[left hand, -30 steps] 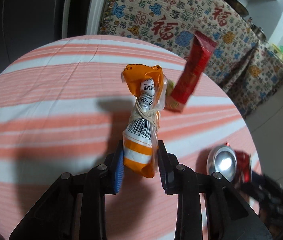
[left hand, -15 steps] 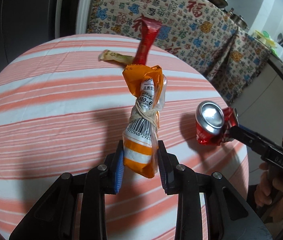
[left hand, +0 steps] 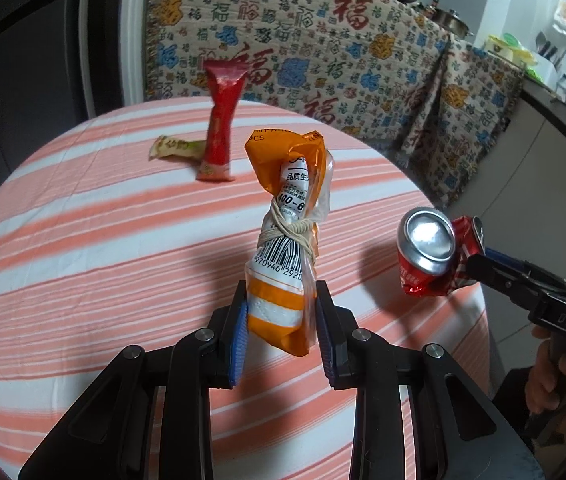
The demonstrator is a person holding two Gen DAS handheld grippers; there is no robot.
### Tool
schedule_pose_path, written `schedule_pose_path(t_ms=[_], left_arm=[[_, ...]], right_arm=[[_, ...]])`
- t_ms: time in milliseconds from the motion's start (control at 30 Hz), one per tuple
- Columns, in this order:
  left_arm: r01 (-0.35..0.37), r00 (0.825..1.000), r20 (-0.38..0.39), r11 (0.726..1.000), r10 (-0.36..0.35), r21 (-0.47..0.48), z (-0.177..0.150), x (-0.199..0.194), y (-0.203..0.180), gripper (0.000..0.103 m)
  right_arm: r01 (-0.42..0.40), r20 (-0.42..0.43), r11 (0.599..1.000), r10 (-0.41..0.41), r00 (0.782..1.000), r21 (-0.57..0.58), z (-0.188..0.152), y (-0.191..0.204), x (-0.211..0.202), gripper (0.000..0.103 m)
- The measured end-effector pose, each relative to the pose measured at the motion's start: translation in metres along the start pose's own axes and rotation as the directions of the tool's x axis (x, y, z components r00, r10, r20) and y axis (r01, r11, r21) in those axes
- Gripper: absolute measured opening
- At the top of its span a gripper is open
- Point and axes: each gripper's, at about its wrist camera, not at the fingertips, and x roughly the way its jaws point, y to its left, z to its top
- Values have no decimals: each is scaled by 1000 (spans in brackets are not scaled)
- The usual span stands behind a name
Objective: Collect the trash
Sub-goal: 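Carry the orange wrapper and red can over the blue basket with both tools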
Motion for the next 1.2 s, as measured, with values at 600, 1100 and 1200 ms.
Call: schedule_pose_path(t_ms=[600,1100,1200], left_arm=[[115,993,-34,988,-112,107,16,24,-80,30],[302,952,-113,930,-284,208,25,56,-201,30],[334,941,-135,915,-310,224,23,64,-229,30]], right_arm=[[49,58,994,-55,997,99,-7,-66,-37,62],[201,121,957,-229,966,209,-14,-165,-100,62],[253,105,938,-283,953,235,-21,-186,-109,62]])
